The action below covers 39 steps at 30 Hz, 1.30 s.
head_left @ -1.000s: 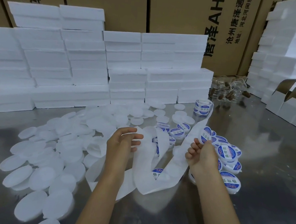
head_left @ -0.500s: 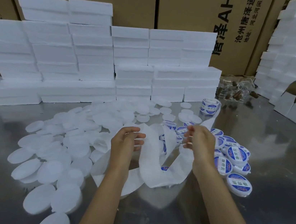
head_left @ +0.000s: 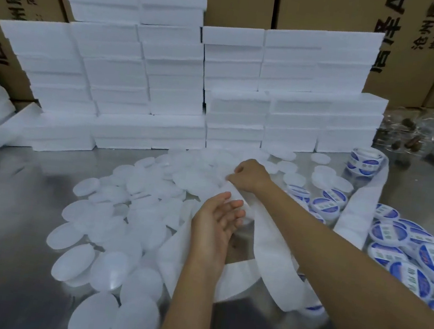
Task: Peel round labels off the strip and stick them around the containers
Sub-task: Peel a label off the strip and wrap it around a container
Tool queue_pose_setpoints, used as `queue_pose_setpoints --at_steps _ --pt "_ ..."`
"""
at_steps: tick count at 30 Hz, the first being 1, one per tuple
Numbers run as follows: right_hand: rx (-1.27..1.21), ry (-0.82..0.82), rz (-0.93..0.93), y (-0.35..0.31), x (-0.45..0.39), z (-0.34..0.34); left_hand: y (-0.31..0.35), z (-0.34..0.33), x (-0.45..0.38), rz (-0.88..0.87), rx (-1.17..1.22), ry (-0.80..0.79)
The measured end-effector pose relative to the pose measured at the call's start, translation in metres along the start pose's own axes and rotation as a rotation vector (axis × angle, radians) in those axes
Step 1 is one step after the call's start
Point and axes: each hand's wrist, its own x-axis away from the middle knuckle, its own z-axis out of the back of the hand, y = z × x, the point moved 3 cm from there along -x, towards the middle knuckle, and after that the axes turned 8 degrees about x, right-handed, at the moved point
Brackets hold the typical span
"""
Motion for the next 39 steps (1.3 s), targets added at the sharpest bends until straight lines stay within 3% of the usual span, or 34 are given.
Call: queue_pose_setpoints --at_steps 6,9,13,17,20,24,27,30,35,37,39 --pt "-0.284 0.084 -0.082 0.012 -0.008 0.001 -0.001 -0.001 0.002 0.039 0.001 -0.007" --pt "-0.405 0.115 -0.033 0.013 0.002 0.011 -0.001 -0.004 0.004 0.036 -0.013 -0.005" --pt "-0.488 0.271 0.103 0.008 0.029 0.041 0.003 -0.010 0.009 0.016 -0.021 -0.014" --pt "-0.416 0.373 0.377 0.001 0.078 0.070 0.016 -0.022 0.016 -0.006 0.027 -0.111" --pt "-0.194 0.432 0.633 -0.001 0.128 0.083 0.020 -0.037 0.029 0.019 -0.001 -0.217" --pt "0.039 0.496 0.735 0.007 0.172 0.097 0.017 -0.055 0.048 -0.053 -0.136 -0.345" --pt "0.008 0.425 0.623 0.027 0.189 0.112 0.013 -0.060 0.060 -0.135 -0.237 -0.369" --pt "-0.024 0.255 0.427 0.056 0.202 0.127 0.011 -0.061 0.068 -0.197 -0.269 -0.381" --pt "0.252 -0.282 0.263 0.112 0.229 0.113 0.010 -0.065 0.077 -0.219 -0.315 -0.429" --pt "0.304 -0.312 0.247 0.125 0.237 0.094 0.009 -0.069 0.081 -0.235 -0.339 -0.459" --pt "0.295 -0.200 0.278 0.131 0.234 0.079 0.008 -0.072 0.085 -0.249 -0.351 -0.492"
